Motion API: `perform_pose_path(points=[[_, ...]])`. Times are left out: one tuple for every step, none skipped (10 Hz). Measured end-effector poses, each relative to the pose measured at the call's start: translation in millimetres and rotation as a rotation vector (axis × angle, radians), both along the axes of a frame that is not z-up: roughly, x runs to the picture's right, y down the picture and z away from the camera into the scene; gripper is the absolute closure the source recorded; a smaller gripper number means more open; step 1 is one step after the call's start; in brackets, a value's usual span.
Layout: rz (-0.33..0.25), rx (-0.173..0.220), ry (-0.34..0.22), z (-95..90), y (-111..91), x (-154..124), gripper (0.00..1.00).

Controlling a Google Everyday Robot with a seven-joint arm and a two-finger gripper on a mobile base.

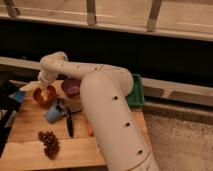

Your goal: Place banana in red bowl

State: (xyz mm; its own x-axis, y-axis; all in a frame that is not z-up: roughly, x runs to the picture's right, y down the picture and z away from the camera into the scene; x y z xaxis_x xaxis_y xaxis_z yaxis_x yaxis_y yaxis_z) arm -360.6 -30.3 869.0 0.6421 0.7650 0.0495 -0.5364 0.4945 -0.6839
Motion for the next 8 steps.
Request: perform_pose_path(points=[[-0.001,-0.002,-0.002,-0.3,0.4,-1.4,0.39],[-0.002,-0.002,-0.004,-0.8,1.1,-3.0,0.39],[-0.002,-0.002,-0.004,-0.9,0.9,-3.1,0.40],[-0.002,-0.003,-0.004,-0.8,1.2,-2.9,0.35],[-0.002,-0.002,-0.003,-0.6,0.9,-2.5,0.25],[-0.002,-0.002,-0.004,-0.8,0.8,-2.6,0.20],[-0.002,-0.003,-0.004,-0.8,1.2,-3.0,0.20],[-0.002,-0.002,-0.004,-0.9,1.0,-3.0,0.20]])
